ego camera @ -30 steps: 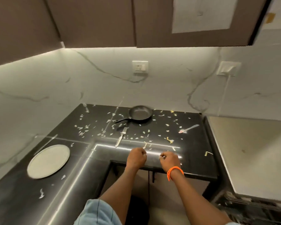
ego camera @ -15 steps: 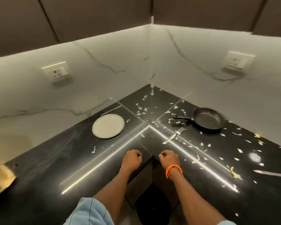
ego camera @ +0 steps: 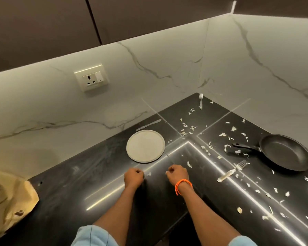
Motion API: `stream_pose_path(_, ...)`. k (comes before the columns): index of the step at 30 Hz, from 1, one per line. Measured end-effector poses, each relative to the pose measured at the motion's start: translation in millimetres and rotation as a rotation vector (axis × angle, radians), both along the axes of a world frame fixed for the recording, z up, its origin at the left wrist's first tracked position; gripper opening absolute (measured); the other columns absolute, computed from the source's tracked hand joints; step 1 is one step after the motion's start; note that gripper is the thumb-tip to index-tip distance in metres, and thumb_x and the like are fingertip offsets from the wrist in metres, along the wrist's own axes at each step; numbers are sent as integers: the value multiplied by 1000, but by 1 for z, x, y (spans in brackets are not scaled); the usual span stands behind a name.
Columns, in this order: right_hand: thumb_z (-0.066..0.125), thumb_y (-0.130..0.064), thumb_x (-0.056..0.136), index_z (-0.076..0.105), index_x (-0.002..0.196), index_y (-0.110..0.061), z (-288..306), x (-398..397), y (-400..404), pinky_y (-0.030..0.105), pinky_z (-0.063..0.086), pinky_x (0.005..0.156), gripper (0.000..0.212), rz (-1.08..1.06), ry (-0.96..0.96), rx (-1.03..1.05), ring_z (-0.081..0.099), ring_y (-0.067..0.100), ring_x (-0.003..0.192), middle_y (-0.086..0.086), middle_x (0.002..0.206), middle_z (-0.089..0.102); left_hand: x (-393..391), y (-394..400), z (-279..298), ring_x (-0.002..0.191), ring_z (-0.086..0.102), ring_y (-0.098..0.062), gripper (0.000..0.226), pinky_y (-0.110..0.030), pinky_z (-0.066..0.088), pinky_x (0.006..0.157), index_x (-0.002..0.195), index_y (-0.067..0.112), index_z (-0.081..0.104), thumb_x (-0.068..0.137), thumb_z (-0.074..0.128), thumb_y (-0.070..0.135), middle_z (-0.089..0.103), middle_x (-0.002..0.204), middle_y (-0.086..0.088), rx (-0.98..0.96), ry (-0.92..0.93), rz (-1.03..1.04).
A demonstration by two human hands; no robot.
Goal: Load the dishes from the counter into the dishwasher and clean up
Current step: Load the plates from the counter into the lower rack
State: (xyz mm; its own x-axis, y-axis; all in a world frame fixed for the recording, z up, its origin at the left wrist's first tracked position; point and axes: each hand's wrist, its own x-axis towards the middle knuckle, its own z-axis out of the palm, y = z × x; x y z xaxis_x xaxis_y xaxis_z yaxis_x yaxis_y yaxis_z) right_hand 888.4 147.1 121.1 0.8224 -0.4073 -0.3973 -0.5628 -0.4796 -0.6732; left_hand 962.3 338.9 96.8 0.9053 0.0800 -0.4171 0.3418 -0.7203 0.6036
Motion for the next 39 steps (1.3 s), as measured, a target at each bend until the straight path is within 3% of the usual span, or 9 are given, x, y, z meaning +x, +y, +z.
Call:
stream_pose_path(4,75,-32,79,52,141,-23,3,52,11,35,46,104,67,157,66,-29,57,24,124,4,135,60,67,7,-13,67,72,-30,18,-42,63,69,67,6,71,76,59,16,71,64,-10,-85,32,162)
stream_pose_path(10,68,-29,84,33,151,-21,-7,117,27,42,42,110,76,174,47,-102,42,31,136,7,154,36,129,12,0,82,61,-24,23,-31,45,72,87,10,70,88,71,33,70,90,-7,-101,4,230)
stream_pose_path(18,69,-26,80,55,127,-12,-18,160,22,39,54,91,51,-142,49,-14,59,32,116,12,126,63,195,15,-46,90,66,-25,45,-41,60,81,103,20,69,74,70,55,67,107,-4,-17,59,160)
stream_pose_path(23,81,-33,76,68,100,-10,-29,172,13,31,49,76,36,-460,-21,247,62,28,91,12,104,70,191,8,-15,86,66,-26,23,-38,58,76,102,8,66,89,76,26,68,97,-8,-256,171,286)
stream_pose_path(25,85,-32,69,64,76,-12,-39,175,3,43,58,80,31,-599,-57,432,62,28,80,14,90,70,193,11,-14,89,67,-28,21,-41,60,80,110,5,66,94,72,18,70,99,-11,-373,232,278)
stream_pose_path(28,83,-17,78,62,76,-10,-28,169,-1,53,58,83,22,-675,-69,647,64,28,80,14,87,68,196,17,-9,92,69,-28,14,-40,60,77,110,5,68,98,66,12,72,106,-13,-504,254,246)
stream_pose_path(34,78,-6,79,68,84,-23,-15,152,-21,46,60,77,20,-616,-298,528,71,28,82,8,89,74,193,3,14,105,70,-32,17,-52,60,90,111,12,71,94,69,9,72,116,-14,-684,226,51)
stream_pose_path(37,71,-7,76,67,76,-8,-9,143,-31,44,55,70,4,-674,-414,446,60,23,66,2,67,64,182,-15,31,109,67,-35,21,-51,59,89,114,9,70,93,70,15,71,115,-15,-882,184,32)
stream_pose_path(39,66,-13,73,61,73,1,3,134,-35,40,48,64,15,-710,-493,422,47,21,61,3,58,50,175,-31,41,109,64,-34,51,-53,55,97,124,4,65,86,74,36,69,117,-16,-1065,162,55)
